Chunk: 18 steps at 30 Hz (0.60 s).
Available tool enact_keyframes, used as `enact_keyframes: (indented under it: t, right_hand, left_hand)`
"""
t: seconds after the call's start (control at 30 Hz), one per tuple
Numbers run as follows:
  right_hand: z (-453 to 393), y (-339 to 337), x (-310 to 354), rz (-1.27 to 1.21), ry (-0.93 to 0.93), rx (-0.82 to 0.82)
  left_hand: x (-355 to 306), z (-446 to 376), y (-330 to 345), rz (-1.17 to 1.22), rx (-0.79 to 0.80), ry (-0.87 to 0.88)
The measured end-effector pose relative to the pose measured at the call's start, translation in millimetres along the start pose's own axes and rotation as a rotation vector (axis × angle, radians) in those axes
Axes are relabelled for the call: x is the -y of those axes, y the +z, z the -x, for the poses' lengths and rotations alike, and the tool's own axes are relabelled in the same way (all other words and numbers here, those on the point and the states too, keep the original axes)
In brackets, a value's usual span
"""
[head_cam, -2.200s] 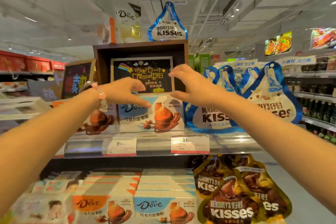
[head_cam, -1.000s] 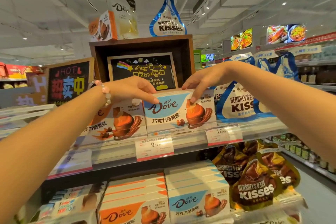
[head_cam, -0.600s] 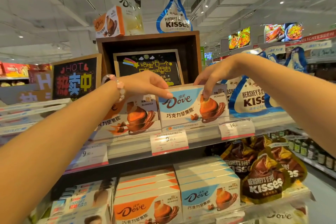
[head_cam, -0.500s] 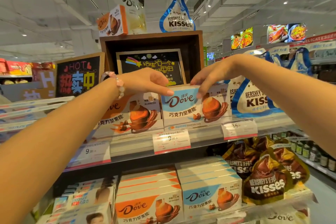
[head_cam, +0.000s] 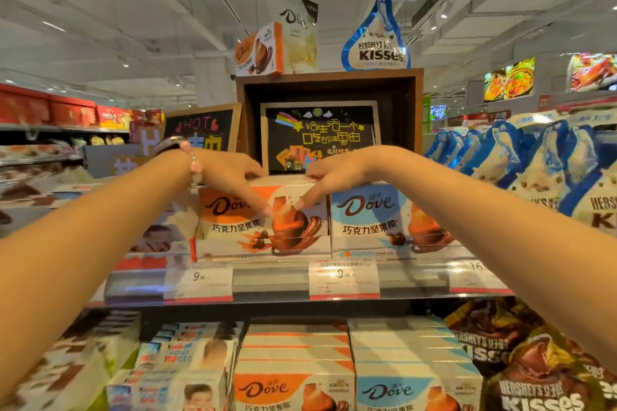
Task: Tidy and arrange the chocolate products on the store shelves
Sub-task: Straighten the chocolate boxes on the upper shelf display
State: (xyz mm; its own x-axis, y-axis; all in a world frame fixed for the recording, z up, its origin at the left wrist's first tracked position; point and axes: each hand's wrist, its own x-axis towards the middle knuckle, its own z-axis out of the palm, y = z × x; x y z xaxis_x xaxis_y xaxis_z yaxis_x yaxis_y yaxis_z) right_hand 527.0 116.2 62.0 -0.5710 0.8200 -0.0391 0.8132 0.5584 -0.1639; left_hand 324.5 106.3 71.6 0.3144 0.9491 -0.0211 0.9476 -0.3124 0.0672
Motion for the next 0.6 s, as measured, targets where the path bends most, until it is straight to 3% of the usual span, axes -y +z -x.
enact_keyframes:
  t: [0.27, 0.5, 0.6]
  right_hand:
    - [2.2, -6.3, -3.2, 0.094, -0.083, -0.074]
    - [3.0, -5.2, -10.6, -0.153, -0.044, 0.011]
    - [-1.7, -1.9, -12.6, -0.170, -0.068, -0.033]
  left_hand:
    - [5.5, 10.0, -2.1, 0.055, -0.057, 0.015]
    - [-0.1, 9.4, 1.3, 0.207, 0.021, -0.021]
    - [3.1, 7.1, 1.5, 0.248, 0.056, -0.061]
